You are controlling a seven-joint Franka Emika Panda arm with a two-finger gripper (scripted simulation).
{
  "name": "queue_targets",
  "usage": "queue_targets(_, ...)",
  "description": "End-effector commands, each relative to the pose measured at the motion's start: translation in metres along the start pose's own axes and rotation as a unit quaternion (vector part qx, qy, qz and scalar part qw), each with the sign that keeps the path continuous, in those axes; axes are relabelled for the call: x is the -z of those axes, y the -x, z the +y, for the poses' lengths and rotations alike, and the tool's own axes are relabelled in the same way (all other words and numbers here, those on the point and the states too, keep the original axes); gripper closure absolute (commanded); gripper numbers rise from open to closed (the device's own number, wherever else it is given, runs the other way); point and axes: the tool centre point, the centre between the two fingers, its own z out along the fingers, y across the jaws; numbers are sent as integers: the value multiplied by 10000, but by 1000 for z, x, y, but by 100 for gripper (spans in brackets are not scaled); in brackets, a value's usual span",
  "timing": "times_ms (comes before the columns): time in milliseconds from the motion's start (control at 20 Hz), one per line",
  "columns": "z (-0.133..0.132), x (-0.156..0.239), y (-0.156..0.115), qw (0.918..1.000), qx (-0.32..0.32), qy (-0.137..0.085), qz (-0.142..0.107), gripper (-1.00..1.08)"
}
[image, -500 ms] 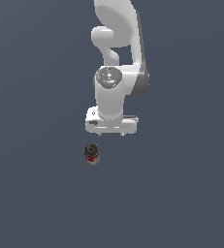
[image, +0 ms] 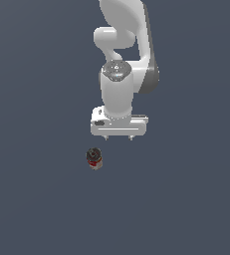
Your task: Pick up the object and move it to a goal position.
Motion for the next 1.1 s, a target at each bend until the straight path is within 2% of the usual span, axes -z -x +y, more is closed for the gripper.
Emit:
queue_targets(0,-3,3,-2,10000,20,-18,32,-92)
queue_targets(300,2,1,-3,9999,-144,-9,19,-92)
queue_targets(650,18,-5,-11,9973,-735,7,11,-92)
queue_targets(850,32,-11,-17,9920,-1259,26,8,-92)
queue_targets(1050,50,-17,-25,9815,-1911,59,8,-92)
